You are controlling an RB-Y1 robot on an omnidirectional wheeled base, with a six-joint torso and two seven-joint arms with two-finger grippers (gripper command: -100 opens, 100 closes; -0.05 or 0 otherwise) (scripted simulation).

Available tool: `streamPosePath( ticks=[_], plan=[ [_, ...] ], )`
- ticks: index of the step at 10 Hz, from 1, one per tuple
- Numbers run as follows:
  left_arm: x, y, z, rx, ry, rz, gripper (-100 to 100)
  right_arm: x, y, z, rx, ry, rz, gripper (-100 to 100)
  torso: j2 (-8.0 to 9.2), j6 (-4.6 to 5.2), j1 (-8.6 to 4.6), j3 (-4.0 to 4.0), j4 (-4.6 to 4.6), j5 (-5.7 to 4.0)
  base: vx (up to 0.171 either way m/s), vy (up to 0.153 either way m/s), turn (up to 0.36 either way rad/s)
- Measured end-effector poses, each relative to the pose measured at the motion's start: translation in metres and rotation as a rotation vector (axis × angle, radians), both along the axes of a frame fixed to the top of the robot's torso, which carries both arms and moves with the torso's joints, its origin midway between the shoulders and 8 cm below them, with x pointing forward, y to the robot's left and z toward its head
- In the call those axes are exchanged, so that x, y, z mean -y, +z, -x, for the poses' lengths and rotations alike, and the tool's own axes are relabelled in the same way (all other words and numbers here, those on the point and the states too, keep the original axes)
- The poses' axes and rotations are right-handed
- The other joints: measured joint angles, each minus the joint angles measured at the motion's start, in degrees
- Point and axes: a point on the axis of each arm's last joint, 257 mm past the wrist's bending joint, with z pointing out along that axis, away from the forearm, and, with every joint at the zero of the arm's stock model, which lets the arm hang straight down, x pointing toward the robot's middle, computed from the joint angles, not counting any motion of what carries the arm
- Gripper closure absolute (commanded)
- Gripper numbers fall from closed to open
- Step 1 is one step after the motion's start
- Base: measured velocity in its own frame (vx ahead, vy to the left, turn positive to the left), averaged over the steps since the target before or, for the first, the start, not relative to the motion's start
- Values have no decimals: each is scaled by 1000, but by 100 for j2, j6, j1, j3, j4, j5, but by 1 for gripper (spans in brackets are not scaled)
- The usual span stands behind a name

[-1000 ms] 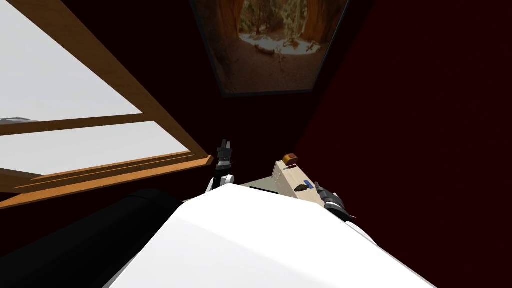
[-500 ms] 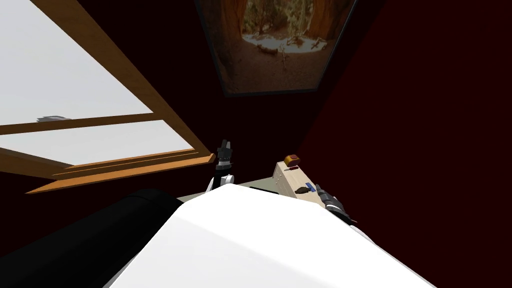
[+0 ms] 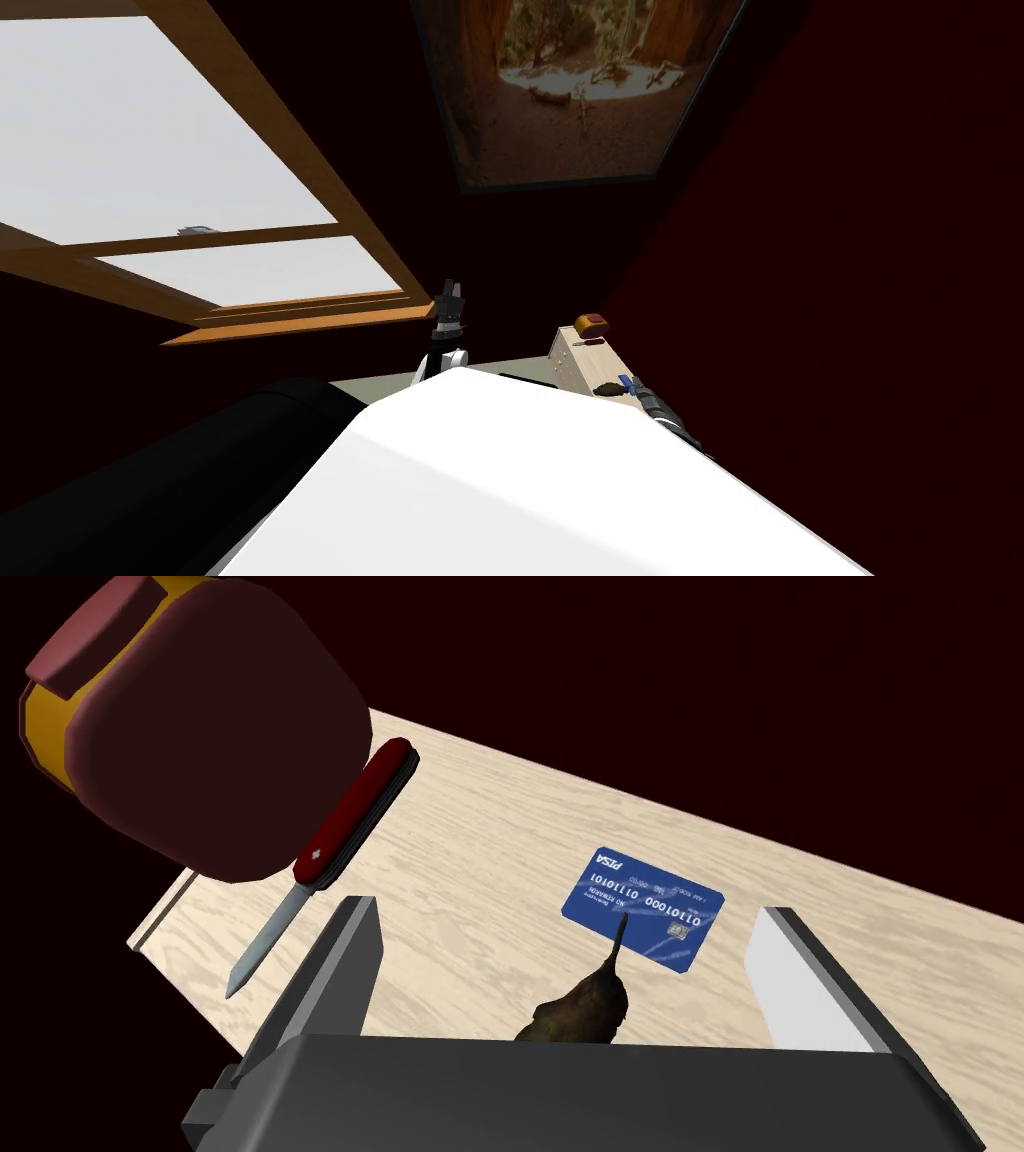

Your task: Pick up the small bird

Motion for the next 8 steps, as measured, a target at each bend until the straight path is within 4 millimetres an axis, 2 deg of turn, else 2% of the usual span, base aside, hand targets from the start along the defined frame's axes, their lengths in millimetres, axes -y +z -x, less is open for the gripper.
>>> streamPosePath(
  ticks=[1, 2, 8],
  plan=[
    [0, 0, 0, 0, 0, 0, 0, -1, -6, 3, 5, -15, -29, -100, 0, 4, 1, 0, 0, 0, 3, -17, -25],
    [0, 0, 0, 0, 0, 0, 0, -1, -7, 4, 8, -23, -44, -100, -1, 5, 7, -1, -1, 2, 1, -17, 144],
    [0, 0, 0, 0, 0, 0, 0, -4, -44, 29, 22, -141, -210, -100, -2, 5, 5, -1, -1, 2, 1, -30, 128]
  ],
)
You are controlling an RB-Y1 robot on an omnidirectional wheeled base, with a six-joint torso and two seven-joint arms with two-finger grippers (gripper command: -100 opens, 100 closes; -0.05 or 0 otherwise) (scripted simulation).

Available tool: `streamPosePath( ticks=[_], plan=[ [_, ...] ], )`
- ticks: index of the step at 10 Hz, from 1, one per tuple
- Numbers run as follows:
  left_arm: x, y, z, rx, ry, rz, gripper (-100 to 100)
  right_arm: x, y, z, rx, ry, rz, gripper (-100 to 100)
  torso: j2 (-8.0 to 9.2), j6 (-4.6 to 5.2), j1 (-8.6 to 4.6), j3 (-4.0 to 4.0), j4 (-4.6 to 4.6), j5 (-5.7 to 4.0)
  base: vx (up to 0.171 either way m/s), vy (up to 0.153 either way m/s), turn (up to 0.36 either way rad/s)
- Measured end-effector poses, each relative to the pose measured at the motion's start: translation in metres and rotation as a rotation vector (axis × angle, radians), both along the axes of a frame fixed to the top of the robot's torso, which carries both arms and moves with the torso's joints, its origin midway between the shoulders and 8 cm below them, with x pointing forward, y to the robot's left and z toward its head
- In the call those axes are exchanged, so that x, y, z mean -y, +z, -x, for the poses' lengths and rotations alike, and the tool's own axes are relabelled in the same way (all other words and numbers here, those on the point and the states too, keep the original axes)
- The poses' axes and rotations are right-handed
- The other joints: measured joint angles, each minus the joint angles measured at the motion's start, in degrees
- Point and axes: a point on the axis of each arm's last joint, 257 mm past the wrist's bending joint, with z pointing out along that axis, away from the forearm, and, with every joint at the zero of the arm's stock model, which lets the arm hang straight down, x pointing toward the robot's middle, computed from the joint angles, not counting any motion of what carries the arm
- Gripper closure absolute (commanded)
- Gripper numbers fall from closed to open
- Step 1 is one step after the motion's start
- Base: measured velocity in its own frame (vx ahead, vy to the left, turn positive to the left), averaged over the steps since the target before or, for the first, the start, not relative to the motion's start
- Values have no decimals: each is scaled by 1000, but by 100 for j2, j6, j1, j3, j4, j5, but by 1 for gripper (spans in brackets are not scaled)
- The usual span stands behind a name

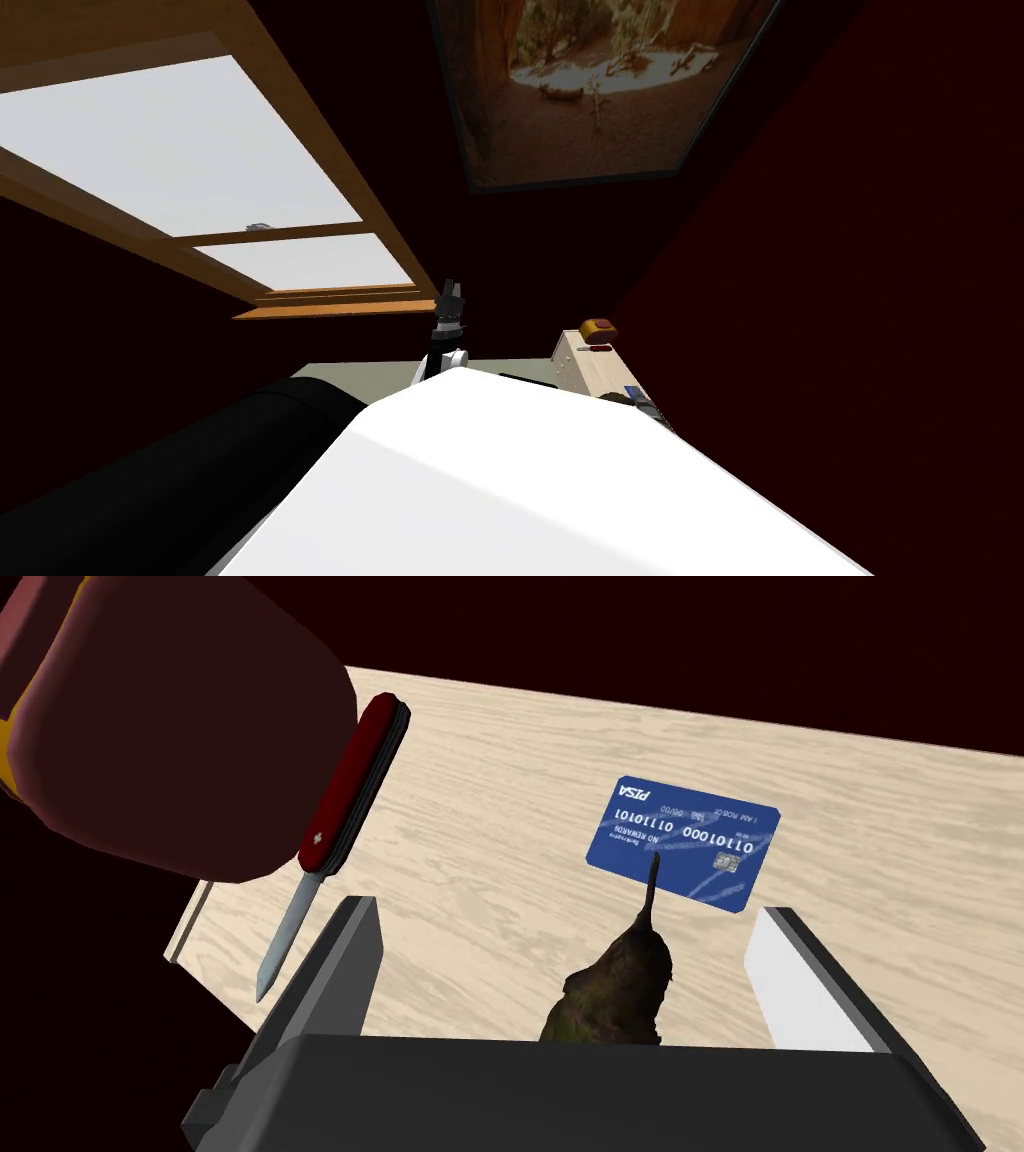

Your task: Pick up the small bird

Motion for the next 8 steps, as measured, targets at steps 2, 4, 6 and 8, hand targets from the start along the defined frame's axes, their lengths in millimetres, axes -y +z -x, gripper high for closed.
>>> streamPosePath(
  ticks=[2, 4, 6, 8],
  plan=[
    [0, 0, 0, 0, 0, 0, 0, -2, -12, 9, 6, -38, -51, -100, -1, 0, 1, 0, 0, 0, 1, -26, 102],
    [0, 0, 0, 0, 0, 0, 0, -6, -23, 16, 8, -76, -99, -100, -1, 0, 2, -1, 0, 0, 3, -25, 88],
    [0, 0, 0, 0, 0, 0, 0, -10, -39, 27, 8, -129, -162, -100, -3, -2, -3, -2, 0, -1, 10, -38, 182],
    [0, 0, 0, 0, 0, 0, 0, -22, -56, 40, 5, -180, -226, -100, -5, 0, -3, -3, -1, -1, 13, -33, 88]
  ],
)
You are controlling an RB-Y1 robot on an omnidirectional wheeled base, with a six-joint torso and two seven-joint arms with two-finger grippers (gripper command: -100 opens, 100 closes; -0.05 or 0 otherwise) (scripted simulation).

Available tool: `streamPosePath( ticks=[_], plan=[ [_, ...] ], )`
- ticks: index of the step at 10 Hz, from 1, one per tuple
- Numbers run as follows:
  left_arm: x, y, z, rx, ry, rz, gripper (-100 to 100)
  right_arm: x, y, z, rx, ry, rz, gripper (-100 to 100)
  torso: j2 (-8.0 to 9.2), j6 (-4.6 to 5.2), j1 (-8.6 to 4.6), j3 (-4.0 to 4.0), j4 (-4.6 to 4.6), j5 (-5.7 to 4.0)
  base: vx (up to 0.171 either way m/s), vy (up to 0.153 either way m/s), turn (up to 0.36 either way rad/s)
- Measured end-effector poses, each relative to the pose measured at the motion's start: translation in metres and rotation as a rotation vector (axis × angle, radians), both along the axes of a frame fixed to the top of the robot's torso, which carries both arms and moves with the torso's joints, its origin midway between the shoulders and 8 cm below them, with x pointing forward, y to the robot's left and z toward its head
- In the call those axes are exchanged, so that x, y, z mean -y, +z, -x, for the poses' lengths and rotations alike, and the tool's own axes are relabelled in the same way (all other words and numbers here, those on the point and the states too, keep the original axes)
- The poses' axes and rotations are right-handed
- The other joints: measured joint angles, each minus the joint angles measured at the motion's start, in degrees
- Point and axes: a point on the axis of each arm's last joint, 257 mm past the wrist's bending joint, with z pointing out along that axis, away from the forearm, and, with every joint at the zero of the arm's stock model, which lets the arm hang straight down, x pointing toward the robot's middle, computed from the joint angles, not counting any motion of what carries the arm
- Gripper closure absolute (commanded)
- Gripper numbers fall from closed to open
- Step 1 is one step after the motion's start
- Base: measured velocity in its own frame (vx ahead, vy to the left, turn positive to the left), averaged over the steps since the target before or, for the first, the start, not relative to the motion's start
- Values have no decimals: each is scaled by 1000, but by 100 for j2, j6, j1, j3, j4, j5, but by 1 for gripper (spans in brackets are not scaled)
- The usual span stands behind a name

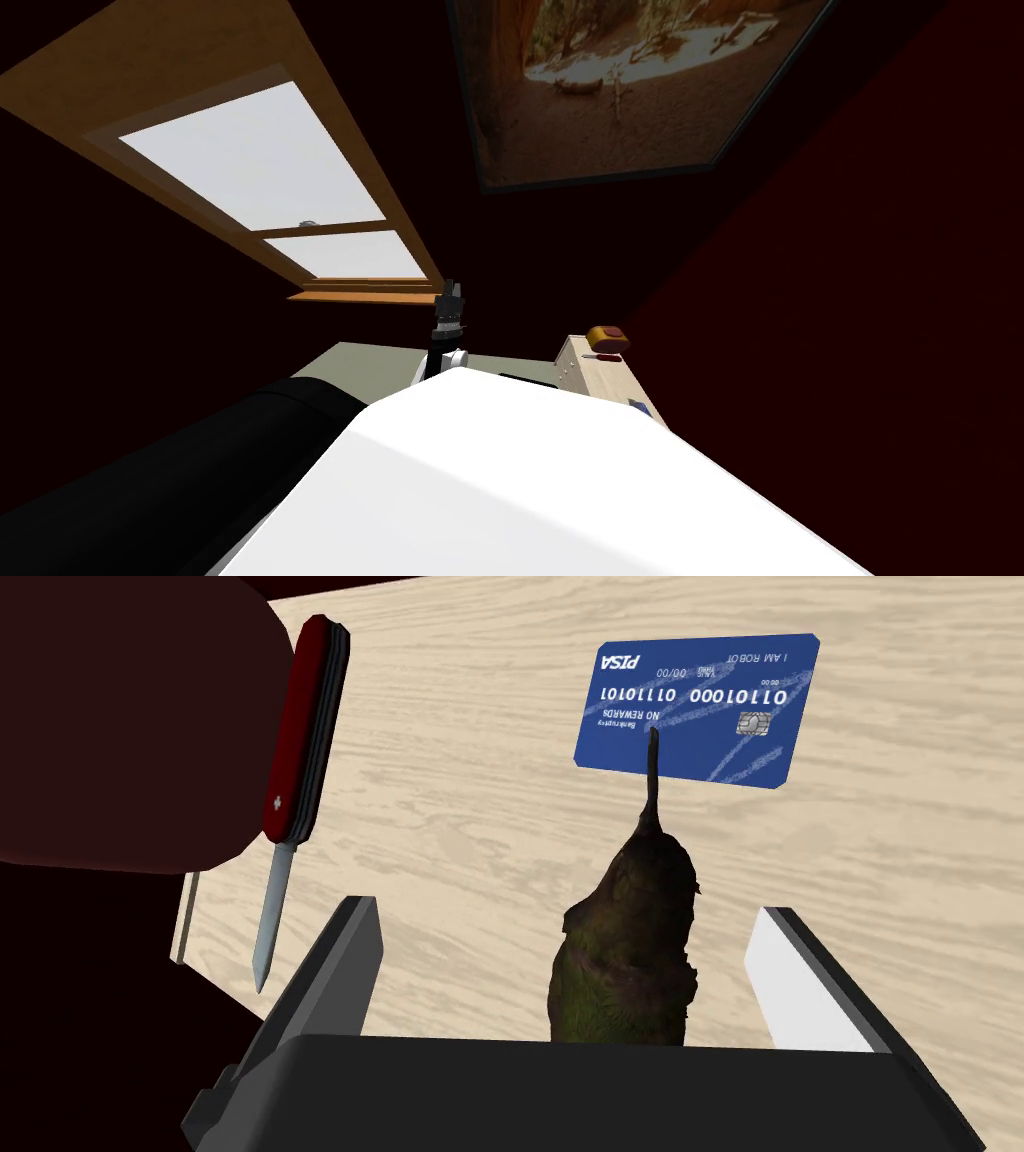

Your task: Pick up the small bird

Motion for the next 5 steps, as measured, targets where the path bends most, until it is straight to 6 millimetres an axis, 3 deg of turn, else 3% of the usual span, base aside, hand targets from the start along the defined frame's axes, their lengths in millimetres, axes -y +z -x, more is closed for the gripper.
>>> streamPosePath(
  ticks=[3, 4, 5],
  plan=[
    [0, 0, 0, 0, 0, 0, 0, -13, -20, 18, -21, -50, -65, -100, 1, 1, 9, 1, 0, 2, 6, -11, 30],
    [0, 0, 0, 0, 0, 0, 0, -13, -21, 19, -22, -50, -67, 0, 3, 1, 12, 1, 1, 3, 0, 0, 0],
    [0, 0, 0, 0, 0, 0, 0, -13, -21, 19, -22, -50, -66, -100, 3, 1, 14, 2, 1, 4, 3, -26, -71]
  ],
)
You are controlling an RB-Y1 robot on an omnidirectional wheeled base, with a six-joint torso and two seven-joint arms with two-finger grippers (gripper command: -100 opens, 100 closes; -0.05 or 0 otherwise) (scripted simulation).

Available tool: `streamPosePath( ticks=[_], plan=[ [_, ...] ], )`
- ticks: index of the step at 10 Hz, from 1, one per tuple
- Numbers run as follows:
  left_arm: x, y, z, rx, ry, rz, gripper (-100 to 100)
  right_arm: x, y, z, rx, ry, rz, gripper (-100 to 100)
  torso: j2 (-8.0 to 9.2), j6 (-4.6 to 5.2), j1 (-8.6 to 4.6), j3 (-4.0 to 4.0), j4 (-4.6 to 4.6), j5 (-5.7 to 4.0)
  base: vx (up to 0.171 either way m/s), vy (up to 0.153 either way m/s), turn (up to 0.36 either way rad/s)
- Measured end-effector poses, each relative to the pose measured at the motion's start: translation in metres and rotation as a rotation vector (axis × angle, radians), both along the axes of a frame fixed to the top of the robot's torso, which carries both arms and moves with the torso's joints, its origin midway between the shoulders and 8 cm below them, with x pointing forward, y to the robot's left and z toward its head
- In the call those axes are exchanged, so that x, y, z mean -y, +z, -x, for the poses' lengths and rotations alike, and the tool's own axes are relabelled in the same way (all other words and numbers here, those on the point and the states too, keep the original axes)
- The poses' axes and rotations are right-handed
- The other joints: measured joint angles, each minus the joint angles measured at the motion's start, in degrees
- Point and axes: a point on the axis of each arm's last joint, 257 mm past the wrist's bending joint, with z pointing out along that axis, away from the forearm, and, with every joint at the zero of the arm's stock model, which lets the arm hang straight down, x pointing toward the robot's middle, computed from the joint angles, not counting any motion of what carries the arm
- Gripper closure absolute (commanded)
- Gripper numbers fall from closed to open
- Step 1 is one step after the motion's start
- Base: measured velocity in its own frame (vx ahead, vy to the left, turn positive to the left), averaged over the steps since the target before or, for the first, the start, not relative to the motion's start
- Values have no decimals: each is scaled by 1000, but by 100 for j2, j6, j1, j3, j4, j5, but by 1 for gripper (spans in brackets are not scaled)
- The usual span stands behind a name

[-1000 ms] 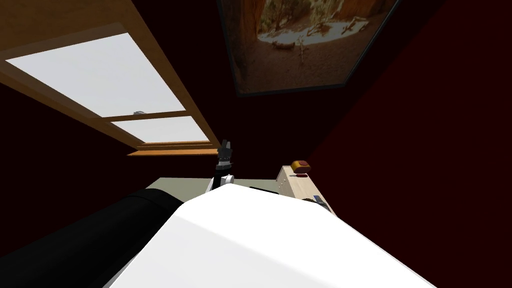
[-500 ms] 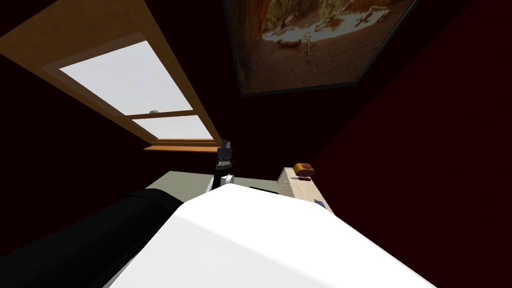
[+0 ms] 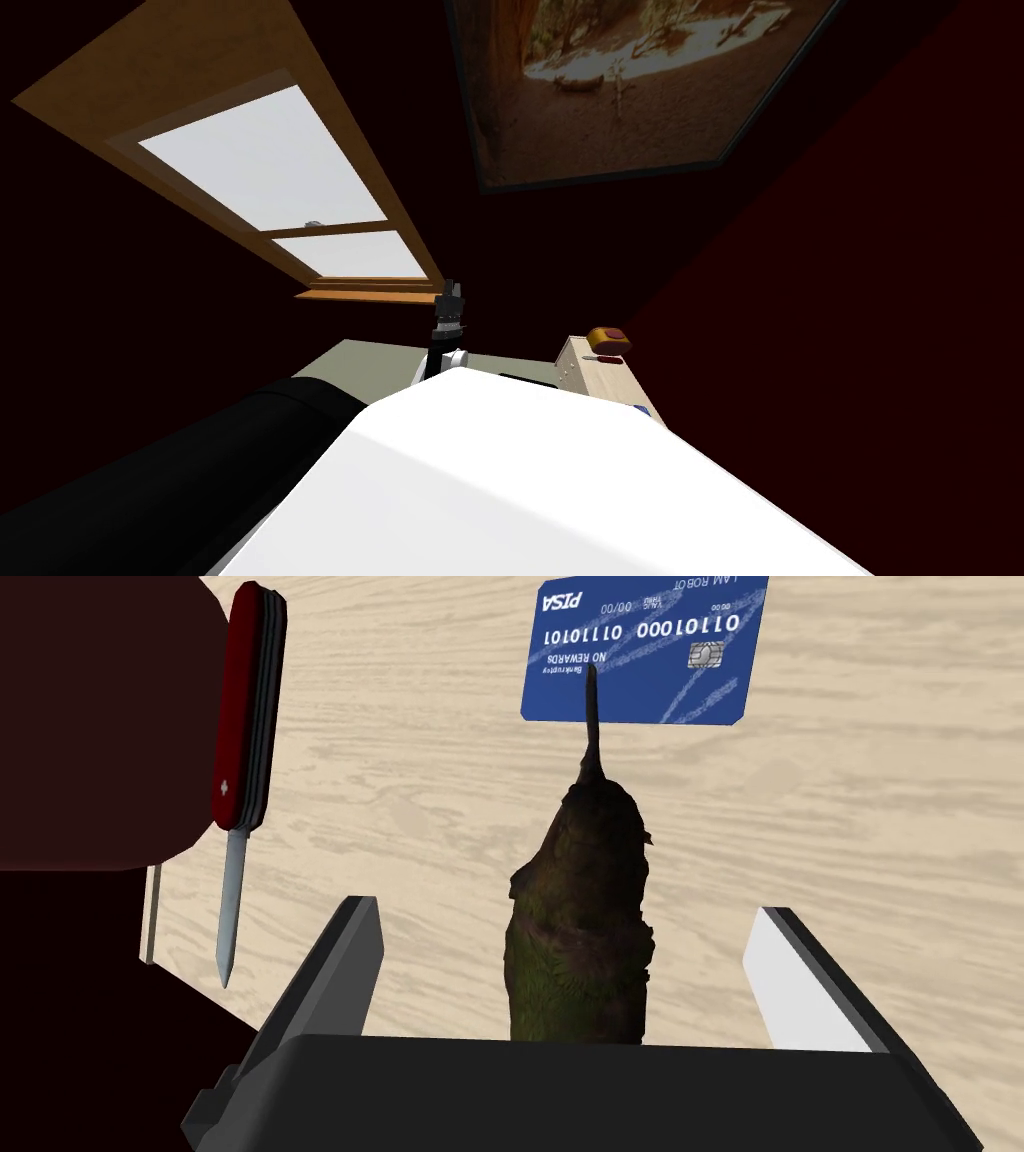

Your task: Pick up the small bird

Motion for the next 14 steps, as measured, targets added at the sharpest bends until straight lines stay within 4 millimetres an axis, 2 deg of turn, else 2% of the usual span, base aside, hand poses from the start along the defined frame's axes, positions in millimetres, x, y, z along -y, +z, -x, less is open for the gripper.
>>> streamPosePath(
  ticks=[5, 6, 10, 11, 12, 14],
  plan=[
    [0, 0, 0, 0, 0, 0, 0, -15, -13, -29, 4, 34, 1, -100, -3, -1, 1, -1, 0, -1, 3, -21, -42],
    [0, 0, 0, 0, 0, 0, 0, -15, -13, -30, 5, 35, 1, 100, -1, 0, 2, -1, -1, 1, 0, 0, 0],
    [0, 0, 0, 0, 0, 0, 0, -15, -13, -30, 6, 36, 1, 100, 0, 1, 2, -1, -1, 1, 0, 0, 0],
    [0, 0, 0, 0, 0, 0, 0, -15, -13, -30, 5, 35, 1, 0, 0, 1, 2, 0, -1, 1, 0, 0, 0],
    [0, 0, 0, 0, 0, 0, 0, -15, -13, -30, 5, 35, 1, 100, 1, 1, 2, 0, -1, 1, 1, -1, 47],
    [0, 0, 0, 0, 0, 0, 0, -9, -8, -17, 3, 19, 1, 100, 4, 3, 6, 1, -2, 2, -4, 18, 62]
  ],
)
